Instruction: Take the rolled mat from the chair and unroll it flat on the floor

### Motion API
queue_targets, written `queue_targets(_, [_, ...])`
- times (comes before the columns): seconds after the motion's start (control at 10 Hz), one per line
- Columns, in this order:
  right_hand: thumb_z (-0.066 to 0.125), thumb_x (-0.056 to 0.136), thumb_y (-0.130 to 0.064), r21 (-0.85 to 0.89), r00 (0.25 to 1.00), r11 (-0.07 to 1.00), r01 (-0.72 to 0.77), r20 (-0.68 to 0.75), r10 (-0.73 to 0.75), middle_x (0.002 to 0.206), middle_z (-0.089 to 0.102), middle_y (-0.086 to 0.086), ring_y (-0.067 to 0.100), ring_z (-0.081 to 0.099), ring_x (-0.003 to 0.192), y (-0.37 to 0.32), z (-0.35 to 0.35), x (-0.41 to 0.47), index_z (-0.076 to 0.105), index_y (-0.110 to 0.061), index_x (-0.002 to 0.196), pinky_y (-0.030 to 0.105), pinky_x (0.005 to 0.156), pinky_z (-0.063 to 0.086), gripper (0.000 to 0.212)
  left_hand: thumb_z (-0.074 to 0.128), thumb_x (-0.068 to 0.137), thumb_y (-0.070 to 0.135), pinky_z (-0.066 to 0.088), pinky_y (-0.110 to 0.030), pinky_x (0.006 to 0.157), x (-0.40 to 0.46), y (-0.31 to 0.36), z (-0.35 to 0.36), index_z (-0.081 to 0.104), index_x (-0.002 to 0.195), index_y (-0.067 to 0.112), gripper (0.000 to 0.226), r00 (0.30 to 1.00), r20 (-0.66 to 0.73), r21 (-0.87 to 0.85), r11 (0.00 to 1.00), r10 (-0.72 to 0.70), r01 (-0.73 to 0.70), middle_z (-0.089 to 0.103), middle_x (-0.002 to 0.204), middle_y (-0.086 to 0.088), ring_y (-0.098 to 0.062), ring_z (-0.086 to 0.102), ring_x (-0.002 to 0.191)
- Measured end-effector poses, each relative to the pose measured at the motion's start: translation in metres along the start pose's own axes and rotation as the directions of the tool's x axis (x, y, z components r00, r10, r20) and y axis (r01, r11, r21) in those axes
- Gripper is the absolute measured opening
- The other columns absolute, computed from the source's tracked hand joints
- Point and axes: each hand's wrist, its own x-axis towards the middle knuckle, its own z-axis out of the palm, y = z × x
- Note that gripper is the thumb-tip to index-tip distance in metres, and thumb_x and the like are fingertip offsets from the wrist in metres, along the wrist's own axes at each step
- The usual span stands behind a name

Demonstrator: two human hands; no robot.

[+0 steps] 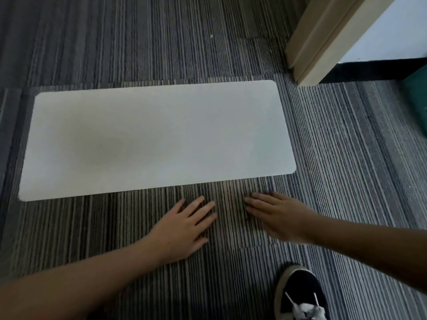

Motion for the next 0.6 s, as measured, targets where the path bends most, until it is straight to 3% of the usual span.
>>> queue_targets(0.1, [0.028,0.09,-0.047,-0.019,1.0,1.0,-0.007,0.012,0.007,0.132,0.062,0.012,0.028,0.058,0.12,0.002,-0.018,-0.003,0.062,-0.015,0.122,0.045,0.093,0.054,0.057,0.03,0.095,0.05,0.052,-0.046,0.09,-0.018,-0.026,-0.009,0.059,0.126,0.016,0.055,0.999,-0.036,0.104,0.994,0.037,-0.033,0.058,0.135,-0.012,-0.03,0.055,0.122])
queue_targets(0.2, [0.028,0.09,-0.046,-0.057,0.987,0.996,0.075,-0.139,-0.083,0.146,0.048,0.014,0.031,0.045,0.135,-0.026,-0.036,0.04,0.049,-0.015,0.138,0.05,0.106,0.043,0.06,0.034,0.093,0.05,0.054,-0.046,0.086,-0.016,-0.032,-0.018,0.06,0.124,0.014,0.054,0.999,-0.032,0.148,0.989,0.031,-0.026,0.059,0.131,-0.014,-0.032,0.057,0.117])
queue_targets(0.3, [0.024,0.095,-0.05,-0.064,0.984,0.984,0.167,-0.056,-0.171,0.162,0.008,0.006,0.027,0.008,0.148,-0.038,-0.04,0.067,0.017,-0.024,0.153,0.054,0.117,0.016,0.064,0.019,0.097,0.056,0.039,-0.052,0.104,-0.028,-0.049,-0.013,0.019,0.152,0.017,0.068,0.994,0.097,0.177,0.982,0.045,-0.061,0.009,0.161,-0.012,-0.034,0.016,0.147])
queue_targets(0.4, [0.033,0.093,-0.052,-0.161,0.972,0.972,0.168,-0.135,-0.19,0.156,0.023,0.005,0.027,0.034,0.14,-0.001,-0.025,0.035,0.031,-0.023,0.147,0.052,0.101,0.045,0.062,0.005,0.096,0.058,0.032,-0.045,0.109,-0.089,-0.094,-0.005,-0.002,0.153,0.02,0.069,0.956,0.295,0.203,0.976,0.014,-0.077,-0.019,0.157,-0.005,-0.027,-0.002,0.149])
queue_targets(0.5, [0.039,0.086,-0.053,-0.236,0.995,0.967,0.093,0.001,-0.095,0.134,0.057,0.01,0.025,0.065,0.112,0.041,-0.01,-0.016,0.055,-0.018,0.128,0.041,0.081,0.056,0.057,0.004,0.097,0.057,0.029,-0.042,0.109,-0.173,-0.141,0.006,0.016,0.152,0.021,0.068,0.868,0.471,0.214,0.975,-0.158,0.061,0.004,0.162,-0.006,-0.027,0.017,0.146])
queue_targets(0.6, [0.024,0.098,-0.051,-0.131,1.0,0.991,0.009,0.012,-0.007,0.109,0.074,0.002,0.015,0.071,0.094,0.043,-0.029,-0.018,0.066,-0.024,0.118,0.033,0.074,0.059,0.054,-0.015,0.086,0.062,0.044,-0.039,0.094,-0.207,-0.156,0.005,0.052,0.126,0.026,0.087,0.882,0.418,0.214,0.967,-0.22,0.14,0.054,0.132,0.001,-0.02,0.051,0.115])
